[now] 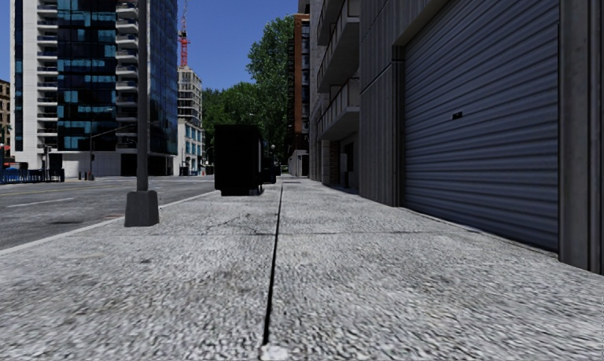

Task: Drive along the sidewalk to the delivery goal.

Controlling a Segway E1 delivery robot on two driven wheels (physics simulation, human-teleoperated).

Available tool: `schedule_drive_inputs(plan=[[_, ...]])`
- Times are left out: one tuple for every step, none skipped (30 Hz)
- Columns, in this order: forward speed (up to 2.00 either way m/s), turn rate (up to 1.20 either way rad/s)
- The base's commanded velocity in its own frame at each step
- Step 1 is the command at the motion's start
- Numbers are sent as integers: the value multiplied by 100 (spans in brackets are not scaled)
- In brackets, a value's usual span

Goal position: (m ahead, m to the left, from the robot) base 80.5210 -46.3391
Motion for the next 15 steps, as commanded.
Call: schedule_drive_inputs(plan=[[200,0],[200,0],[200,0],[200,0],[200,0],[200,0],[200,0],[200,0],[200,0],[200,0],[200,0],[200,0],[200,0],[200,0],[200,0]])
